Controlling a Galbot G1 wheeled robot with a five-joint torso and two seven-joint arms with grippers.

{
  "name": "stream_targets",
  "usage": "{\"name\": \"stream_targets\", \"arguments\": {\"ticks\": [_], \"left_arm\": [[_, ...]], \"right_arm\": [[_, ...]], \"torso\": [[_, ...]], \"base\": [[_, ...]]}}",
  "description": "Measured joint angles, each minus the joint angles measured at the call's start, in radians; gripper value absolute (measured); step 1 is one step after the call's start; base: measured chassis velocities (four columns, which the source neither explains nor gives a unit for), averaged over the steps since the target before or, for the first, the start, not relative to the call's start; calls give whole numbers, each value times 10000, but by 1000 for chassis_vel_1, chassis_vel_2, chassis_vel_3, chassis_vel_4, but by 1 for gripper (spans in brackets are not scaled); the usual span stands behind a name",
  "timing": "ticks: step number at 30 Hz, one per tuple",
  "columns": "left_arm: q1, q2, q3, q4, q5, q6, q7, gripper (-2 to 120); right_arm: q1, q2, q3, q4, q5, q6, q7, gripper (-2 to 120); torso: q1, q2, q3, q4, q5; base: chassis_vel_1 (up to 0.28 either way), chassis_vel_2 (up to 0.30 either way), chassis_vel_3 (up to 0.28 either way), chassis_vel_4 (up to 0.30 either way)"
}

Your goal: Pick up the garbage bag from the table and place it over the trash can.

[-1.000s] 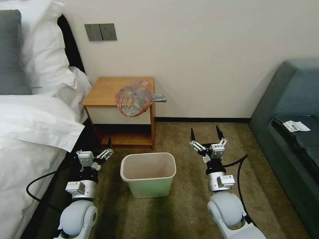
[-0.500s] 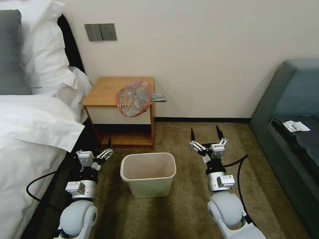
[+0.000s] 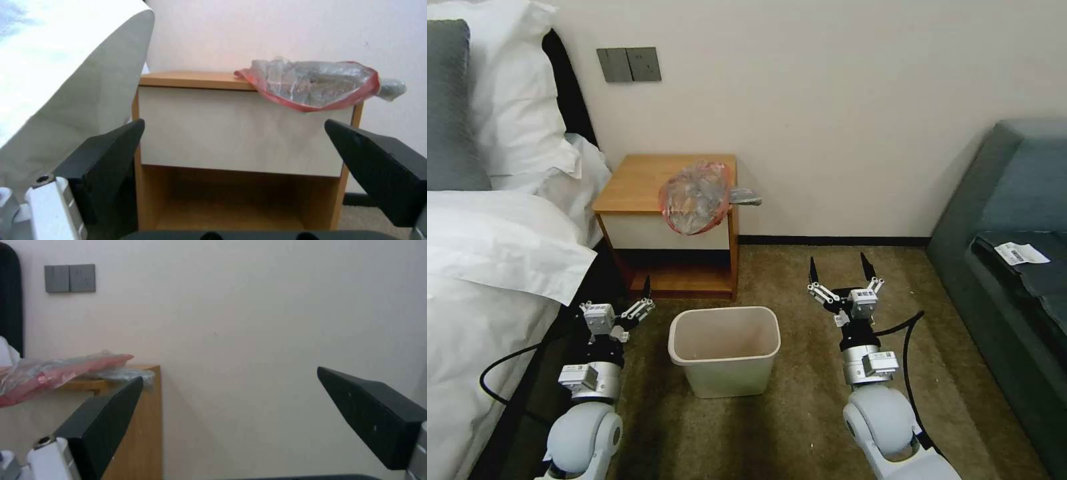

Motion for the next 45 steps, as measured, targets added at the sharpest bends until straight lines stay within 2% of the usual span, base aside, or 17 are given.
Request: {"name": "stream_targets", "arguments": {"ticks": [6, 8, 9, 10, 17, 18, 20, 23, 27, 29, 30, 35, 39, 40, 42, 43, 45], "left_arm": [[11, -27, -68, 0, 2, -68, 21, 100], [110, -183, -475, 65, 22, -438, 210, 99], [273, -426, -1115, 205, 60, -999, 516, 98], [273, -426, -1115, 205, 60, -999, 516, 98], [850, -1301, -3400, 704, 231, -3040, 1625, 98], [850, -1301, -3400, 704, 231, -3040, 1625, 98], [916, -1400, -3645, 761, 251, -3275, 1757, 98], [921, -1409, -3666, 766, 255, -3295, 1772, 98], [935, -1419, -3677, 768, 249, -3315, 1840, 98], [966, -1417, -3660, 767, 125, -3315, 2092, 98], [1011, -1394, -3557, 757, -63, -3246, 2436, 98], [1033, -1390, -3525, 753, -207, -3232, 2730, 98], [1110, -1250, -3134, 683, -1007, -2857, 4149, 98], [1110, -1250, -3134, 683, -1007, -2857, 4149, 98], [1152, -1176, -2930, 646, -1422, -2646, 4886, 98], [1152, -1176, -2930, 646, -1422, -2646, 4886, 98], [1194, -1098, -2720, 595, -1846, -2439, 5646, 98]], "right_arm": [[-5, 6, 9, 0, 0, 2, -15, 100], [-162, 138, 193, 5, -9, 94, -242, 100], [-543, 436, 579, 9, -32, 301, -752, 100], [-543, 436, 579, 9, -32, 301, -752, 100], [-2158, 1733, 2315, 69, -180, 1253, -2983, 100], [-2158, 1733, 2315, 69, -180, 1253, -2983, 100], [-2753, 2209, 2935, 93, -236, 1600, -3810, 100], [-3130, 2598, 3206, 176, -331, 1814, -4318, 100], [-3166, 2713, 3102, 332, -390, 1892, -4426, 100], [-3153, 2711, 3084, 388, -391, 1895, -4428, 100], [-3140, 2706, 3068, 398, -391, 1896, -4428, 100], [-3090, 2699, 3017, 401, -393, 1895, -4411, 100], [-2991, 2690, 2905, 401, -405, 1876, -4360, 100], [-2991, 2690, 2905, 401, -405, 1876, -4360, 100], [-2822, 2640, 2852, 401, -405, 1842, -4351, 100], [-2822, 2640, 2852, 401, -405, 1842, -4351, 100], [-2496, 2510, 2765, 371, -395, 1825, -4371, 100]], "torso": [[0, 0, 0, 0, 0], [0, 0, -1, 0, 0], [0, 0, 0, 0, 0], [0, 0, 0, 0, 0], [0, 0, -1, 3, 0], [0, 0, -1, 3, 0], [0, 0, -2, 2, -1], [0, 0, -1, -9, -3], [0, 0, 0, 0, -3], [0, 0, -1, 0, 2], [0, 1, 0, 0, 0], [0, 0, -1, 0, 3], [0, 1, 0, 0, 1], [0, 1, 0, 0, 1], [0, 0, 0, -1, 0], [0, 0, 0, -1, 0], [0, 0, 0, 0, 0]], "base": [[0, 0, 0, 0], [0, 0, 0, 0], [0, 0, 0, 0], [0, 0, 0, 0], [0, 0, 0, 0], [0, 0, 0, 0], [0, 0, 0, 0], [0, 0, 0, 0], [0, 0, 0, 0], [0, 0, 0, 0], [0, 0, 0, 0], [0, 0, 0, 0], [0, 0, 0, 0], [0, 0, 0, 0], [0, 0, 0, 0], [0, 0, 0, 0], [0, 0, 0, 0]]}}
